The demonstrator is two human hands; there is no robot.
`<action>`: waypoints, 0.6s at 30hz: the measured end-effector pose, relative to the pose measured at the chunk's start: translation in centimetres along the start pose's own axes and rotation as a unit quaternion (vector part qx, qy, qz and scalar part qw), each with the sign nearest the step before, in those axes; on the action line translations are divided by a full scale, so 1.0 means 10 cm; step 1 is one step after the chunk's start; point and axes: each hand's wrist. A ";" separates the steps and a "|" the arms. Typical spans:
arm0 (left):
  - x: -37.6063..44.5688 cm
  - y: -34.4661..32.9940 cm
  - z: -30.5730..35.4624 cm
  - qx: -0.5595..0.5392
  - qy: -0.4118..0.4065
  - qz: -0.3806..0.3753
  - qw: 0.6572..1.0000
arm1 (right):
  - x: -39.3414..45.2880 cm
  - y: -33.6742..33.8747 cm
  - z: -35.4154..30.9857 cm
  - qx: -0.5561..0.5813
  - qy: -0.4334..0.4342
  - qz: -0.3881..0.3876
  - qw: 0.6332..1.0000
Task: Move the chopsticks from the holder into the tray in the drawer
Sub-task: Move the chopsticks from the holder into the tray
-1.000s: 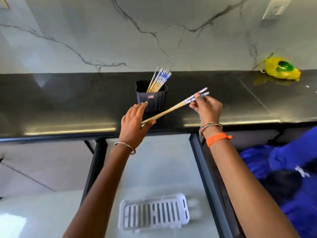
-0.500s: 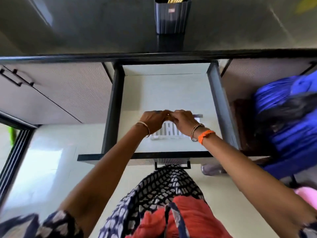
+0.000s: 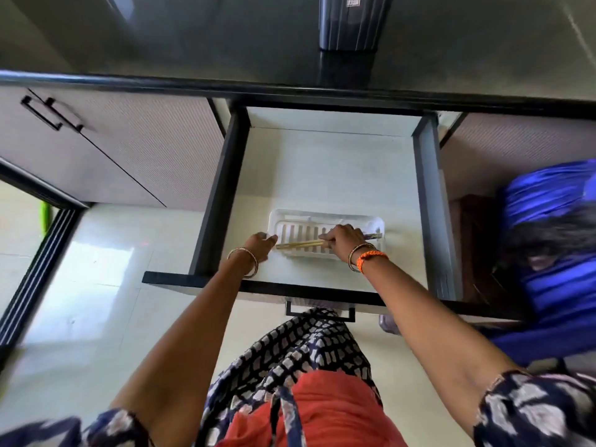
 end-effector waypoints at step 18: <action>0.25 -0.09 -0.20 -0.192 0.066 -0.001 0.979 | 0.18 -0.07 0.11 0.073 -0.005 -0.061 0.995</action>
Point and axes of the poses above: each hand's wrist, its own x-axis towards the middle knuckle, its own y-axis out of the back of the hand, z = x × y
